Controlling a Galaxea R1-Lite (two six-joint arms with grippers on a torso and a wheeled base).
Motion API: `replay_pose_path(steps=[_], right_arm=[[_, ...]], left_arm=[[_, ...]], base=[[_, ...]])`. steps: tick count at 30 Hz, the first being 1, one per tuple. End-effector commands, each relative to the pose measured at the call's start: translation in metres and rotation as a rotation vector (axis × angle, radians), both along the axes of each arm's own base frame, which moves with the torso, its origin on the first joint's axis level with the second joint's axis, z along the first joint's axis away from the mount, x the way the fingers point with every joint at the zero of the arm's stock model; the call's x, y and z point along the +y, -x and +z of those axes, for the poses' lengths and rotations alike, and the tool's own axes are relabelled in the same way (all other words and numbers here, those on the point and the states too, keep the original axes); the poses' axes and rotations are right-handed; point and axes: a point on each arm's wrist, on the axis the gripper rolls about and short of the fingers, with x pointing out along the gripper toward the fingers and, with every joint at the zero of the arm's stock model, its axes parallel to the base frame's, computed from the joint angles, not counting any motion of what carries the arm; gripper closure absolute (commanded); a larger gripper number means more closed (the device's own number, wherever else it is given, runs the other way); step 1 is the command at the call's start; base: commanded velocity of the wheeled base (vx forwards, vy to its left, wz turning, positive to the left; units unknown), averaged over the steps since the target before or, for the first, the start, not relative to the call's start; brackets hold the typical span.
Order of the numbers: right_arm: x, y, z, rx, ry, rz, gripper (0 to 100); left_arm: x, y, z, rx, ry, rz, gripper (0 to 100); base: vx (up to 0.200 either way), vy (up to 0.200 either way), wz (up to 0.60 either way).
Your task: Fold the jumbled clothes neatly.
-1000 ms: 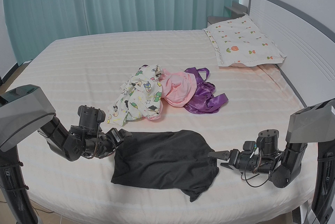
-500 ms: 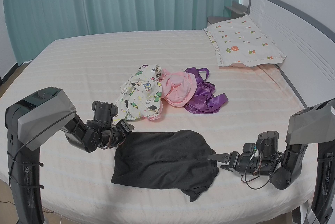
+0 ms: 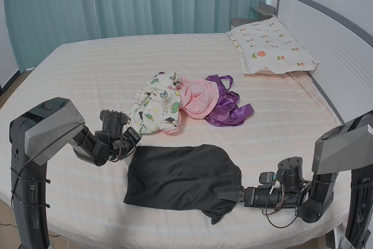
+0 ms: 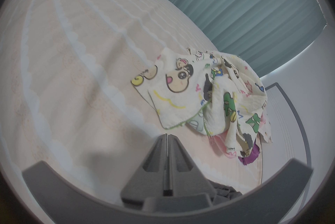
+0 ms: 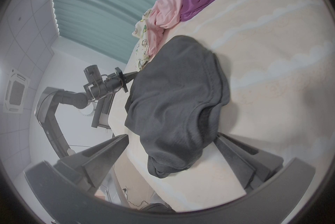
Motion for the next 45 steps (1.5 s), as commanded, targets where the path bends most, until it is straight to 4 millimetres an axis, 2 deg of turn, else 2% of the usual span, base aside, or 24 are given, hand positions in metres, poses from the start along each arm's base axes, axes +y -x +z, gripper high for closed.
replay_pose_path(steps=[1,3,7,16,17,18,25,31,40,41,45], right_arm=[[0.013,0.005,-0.010,0.004,0.030,0.018,100],[0.018,0.003,-0.018,0.002,0.062,-0.005,100],[0.019,0.005,-0.019,-0.003,0.079,-0.019,100],[0.009,0.016,-0.001,-0.016,0.078,-0.019,100],[0.006,0.019,0.001,-0.013,0.103,-0.010,100],[0.005,0.020,0.001,-0.011,0.116,-0.004,0],[0.005,0.019,-0.002,0.009,0.153,0.014,0],[0.006,0.018,-0.002,0.004,0.148,0.012,0],[0.006,0.018,-0.004,0.007,0.151,0.016,0],[0.007,0.019,-0.005,0.010,0.153,0.016,0],[0.007,0.019,-0.005,0.009,0.155,0.014,0]], left_arm=[[0.006,-0.001,0.003,-0.009,-0.002,0.022,100],[0.007,-0.001,0.003,-0.006,-0.003,0.027,100],[0.008,0.001,0.003,-0.002,0.000,0.027,100],[0.007,0.007,0.003,0.018,0.014,-0.004,100],[0.008,0.010,0.009,0.015,0.027,-0.022,100],[0.008,0.011,0.011,0.017,0.035,-0.031,100],[0.005,0.023,0.026,0.015,0.081,-0.111,100],[0.004,0.027,0.019,0.051,0.110,-0.176,100],[0.009,0.035,0.012,0.099,0.010,-0.228,100],[0.011,0.035,0.015,0.086,0.011,-0.225,0],[0.014,0.035,0.025,0.032,0.009,-0.212,0]], base=[[0.000,0.000,0.00],[0.000,0.000,0.00],[0.000,0.000,0.00],[0.000,0.000,0.00],[0.000,0.000,0.00],[0.000,0.000,0.00],[0.000,0.000,0.00],[0.000,0.000,0.00],[0.000,0.000,0.00],[0.000,0.000,0.00],[0.000,0.000,0.00]])
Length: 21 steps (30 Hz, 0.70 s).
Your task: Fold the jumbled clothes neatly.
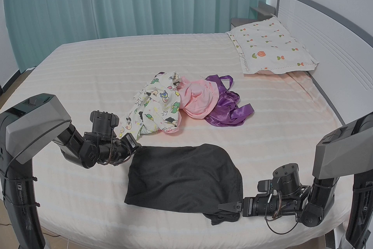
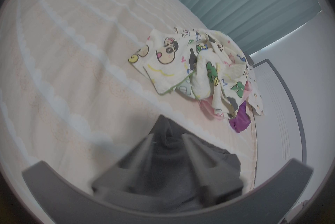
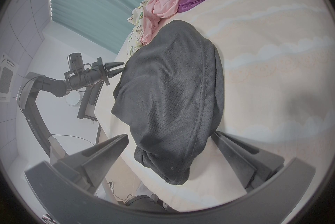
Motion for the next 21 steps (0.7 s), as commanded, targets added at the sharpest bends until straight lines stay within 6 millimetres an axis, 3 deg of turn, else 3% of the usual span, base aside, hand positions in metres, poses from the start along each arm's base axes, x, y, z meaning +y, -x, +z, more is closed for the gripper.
replay_pose_path(steps=[1,4,11,17,18,21], right_arm=[[0.000,0.000,-0.002,0.004,0.004,0.001,0],[0.001,0.001,-0.002,0.005,0.003,0.001,0],[0.001,0.000,-0.002,0.004,0.002,0.003,0],[0.002,0.001,-0.001,0.001,-0.005,0.007,0],[0.003,0.001,-0.001,-0.002,-0.011,0.009,0],[0.005,0.001,-0.002,0.001,-0.015,0.015,0]], left_arm=[[0.003,0.002,0.010,-0.039,0.003,0.013,0],[0.001,0.002,0.011,-0.051,-0.011,0.005,0],[0.002,0.010,-0.014,0.000,-0.086,-0.060,0],[-0.010,0.002,-0.029,0.004,-0.085,-0.085,0],[-0.014,0.000,-0.030,-0.011,-0.079,-0.089,100],[-0.016,-0.003,-0.028,-0.058,-0.062,-0.082,100]], base=[[0.000,0.000,0.00],[0.000,0.000,0.00],[0.000,0.000,0.00],[0.000,0.000,0.00],[0.000,0.000,0.00],[0.000,0.000,0.00]])
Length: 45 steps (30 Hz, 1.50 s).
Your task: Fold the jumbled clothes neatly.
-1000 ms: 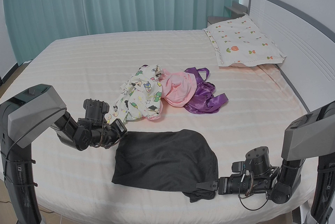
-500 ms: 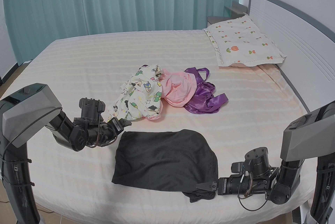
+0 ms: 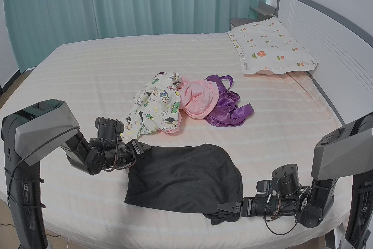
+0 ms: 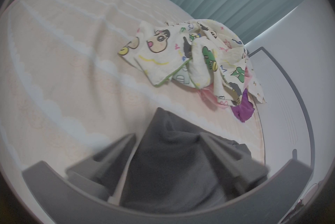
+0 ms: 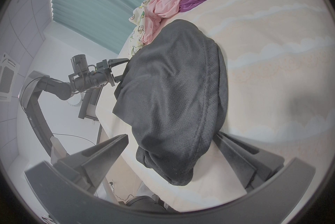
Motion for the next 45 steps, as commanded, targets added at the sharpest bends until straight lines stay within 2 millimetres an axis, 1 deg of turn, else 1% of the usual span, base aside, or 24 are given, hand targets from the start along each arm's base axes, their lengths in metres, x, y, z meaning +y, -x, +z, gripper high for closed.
replay_pose_path(steps=[1,3,5,8,9,13,15,17,22,28,29,30,34,38,39,40,41,42,43,44,45], right_arm=[[0.003,0.001,-0.001,0.004,-0.009,0.010,0],[0.006,0.002,-0.002,0.003,-0.016,0.013,0],[0.014,0.002,-0.012,0.005,-0.019,0.018,0],[0.015,0.003,-0.015,0.005,-0.018,0.016,0],[0.014,0.004,-0.015,0.009,-0.014,0.014,100],[0.010,0.011,-0.009,0.011,-0.004,0.025,100],[0.010,0.012,-0.009,0.011,-0.004,0.025,100],[0.006,0.014,-0.004,-0.006,0.006,0.032,100],[0.001,0.017,-0.002,0.011,0.051,0.046,100],[0.001,0.017,-0.005,0.022,0.061,0.053,100],[0.001,0.016,-0.006,0.020,0.064,0.056,100],[0.001,0.016,-0.006,0.019,0.064,0.057,0],[0.001,0.014,-0.004,0.004,0.055,0.054,0],[-0.005,0.010,0.011,-0.045,0.029,0.018,0],[-0.005,0.010,0.011,-0.045,0.029,0.018,0],[-0.011,0.006,0.019,-0.071,0.014,-0.012,0],[-0.012,0.005,0.020,-0.073,0.012,-0.015,0],[-0.019,0.000,0.027,-0.094,0.003,-0.048,0],[-0.021,-0.001,0.028,-0.099,-0.001,-0.056,0],[-0.029,-0.008,0.030,-0.110,-0.005,-0.092,0],[-0.032,-0.012,0.031,-0.116,-0.009,-0.110,0]], left_arm=[[-0.005,-0.005,-0.008,-0.022,0.025,0.010,100],[-0.005,-0.006,-0.007,-0.027,0.041,0.029,100],[-0.003,-0.006,-0.007,-0.022,0.054,0.047,100],[0.002,-0.007,-0.007,-0.023,0.052,0.063,100],[0.004,-0.007,-0.007,-0.028,0.048,0.076,100],[0.010,-0.010,-0.006,-0.040,0.033,0.115,100],[0.010,-0.011,-0.006,-0.042,0.034,0.113,100],[0.013,-0.013,-0.004,-0.058,0.039,0.123,100],[0.015,-0.018,-0.001,-0.070,0.042,0.129,100],[0.014,-0.018,-0.004,-0.062,0.042,0.127,100],[0.013,-0.018,-0.004,-0.060,0.041,0.126,0],[0.013,-0.018,-0.004,-0.061,0.043,0.124,0],[0.012,-0.017,-0.005,-0.057,0.042,0.119,0],[0.017,-0.013,-0.002,-0.050,0.048,0.122,0],[0.017,-0.013,-0.002,-0.050,0.048,0.122,0],[0.024,-0.004,0.008,-0.048,0.057,0.125,0],[0.024,-0.003,0.009,-0.046,0.058,0.124,0],[0.028,0.013,0.016,-0.022,0.088,0.082,0],[0.029,0.018,0.017,-0.016,0.098,0.067,0],[0.031,0.037,0.021,0.014,0.128,0.017,0],[0.032,0.049,0.023,0.033,0.141,-0.009,0]], base=[[0.000,0.000,0.00],[0.000,0.000,0.00],[0.000,0.000,0.00],[0.000,0.000,0.00],[0.000,0.000,0.00],[0.000,0.000,0.00],[0.000,0.000,0.00],[0.000,0.000,0.00],[0.000,0.000,0.00],[0.000,0.000,0.00],[0.000,0.000,0.00],[0.000,0.000,0.00],[0.000,0.000,0.00],[0.000,0.000,0.00],[0.000,0.000,0.00],[0.000,0.000,0.00],[0.000,0.000,0.00],[0.000,0.000,0.00],[0.000,0.000,0.00],[0.000,0.000,0.00],[0.000,0.000,0.00]])
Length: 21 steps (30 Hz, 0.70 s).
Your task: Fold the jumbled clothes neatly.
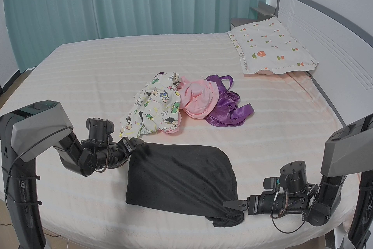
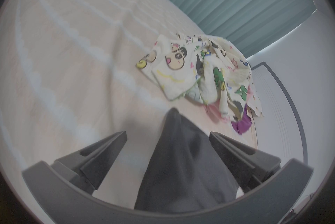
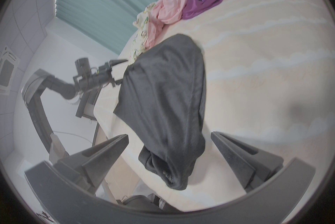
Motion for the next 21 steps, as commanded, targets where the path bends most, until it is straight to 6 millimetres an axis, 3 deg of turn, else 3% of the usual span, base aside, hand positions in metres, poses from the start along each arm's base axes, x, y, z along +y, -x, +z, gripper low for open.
replay_pose_path(steps=[1,2,3,7,15,21], right_arm=[[-0.023,-0.020,0.019,-0.074,-0.040,-0.109,0],[-0.023,-0.020,0.019,-0.074,-0.040,-0.109,0],[-0.028,-0.025,0.018,-0.076,-0.042,-0.128,0],[-0.028,-0.033,0.017,-0.079,-0.056,-0.144,0],[-0.024,-0.041,0.014,-0.068,-0.083,-0.151,0],[-0.008,-0.084,0.005,-0.043,-0.210,-0.242,0]], left_arm=[[0.012,0.058,0.024,0.050,0.077,-0.112,0],[0.012,0.058,0.024,0.050,0.077,-0.112,0],[0.013,0.076,0.022,0.069,0.094,-0.142,0],[0.010,0.108,0.014,0.069,0.119,-0.221,0],[0.007,0.120,-0.010,0.076,0.076,-0.271,0],[0.004,0.136,-0.017,0.094,0.054,-0.339,0]], base=[[0.000,0.000,0.00],[0.000,0.000,0.00],[0.000,0.000,0.00],[0.000,0.000,0.00],[0.000,0.000,0.00],[0.000,0.000,0.00]])
